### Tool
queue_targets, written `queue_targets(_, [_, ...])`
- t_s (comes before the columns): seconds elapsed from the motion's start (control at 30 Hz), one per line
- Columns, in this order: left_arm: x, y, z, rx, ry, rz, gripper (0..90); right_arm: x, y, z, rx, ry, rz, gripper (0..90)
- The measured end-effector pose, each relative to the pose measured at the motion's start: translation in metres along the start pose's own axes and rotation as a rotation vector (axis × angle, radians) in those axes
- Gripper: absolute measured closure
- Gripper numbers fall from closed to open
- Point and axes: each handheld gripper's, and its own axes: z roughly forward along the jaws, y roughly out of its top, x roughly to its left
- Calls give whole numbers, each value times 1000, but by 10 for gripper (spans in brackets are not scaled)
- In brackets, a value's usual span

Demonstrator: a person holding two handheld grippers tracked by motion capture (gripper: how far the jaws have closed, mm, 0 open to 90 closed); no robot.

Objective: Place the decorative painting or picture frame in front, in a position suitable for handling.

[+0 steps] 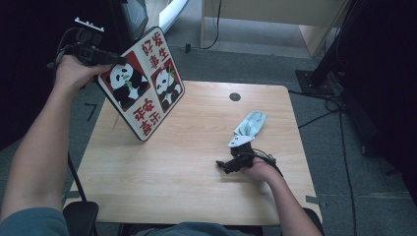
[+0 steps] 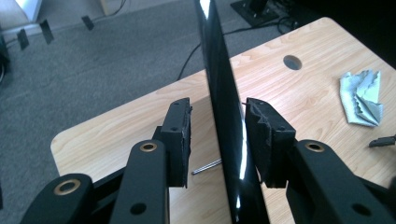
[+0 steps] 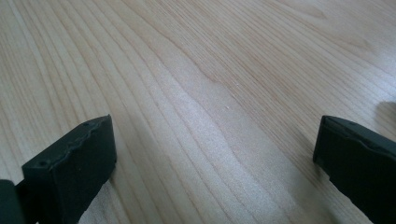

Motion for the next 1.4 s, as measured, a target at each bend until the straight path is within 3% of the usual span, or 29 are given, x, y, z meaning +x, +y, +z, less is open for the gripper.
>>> queue_targets(0.37, [-3,24,16,110,4,33,678,1,0,0,1,1,1,0])
queue_targets(0.47, [-1,26,18,125,-12,23,693,1,0,0,0,2,0,0])
queue_targets(0.6, [1,33,26,194,-40,32,700,1,0,0,1,2,0,0])
queue_targets(0.67, [0,34,28,205,-48,48,735,1,0,0,0,2,0,0])
queue_targets(0.7, [0,35,30,223,-66,27,746,1,0,0,1,2,0,0])
queue_targets(0.87, [0,37,30,255,-71,-35,782,1,0,0,1,2,2,0])
queue_targets(1.27, [-23,50,25,277,-48,-69,801,1,0,0,2,3,3,0])
queue_targets(1.3, [-30,51,22,291,-38,-33,801,1,0,0,2,3,2,0])
queue_targets(1.4, [-41,53,17,307,-25,-6,801,1,0,0,2,3,2,0])
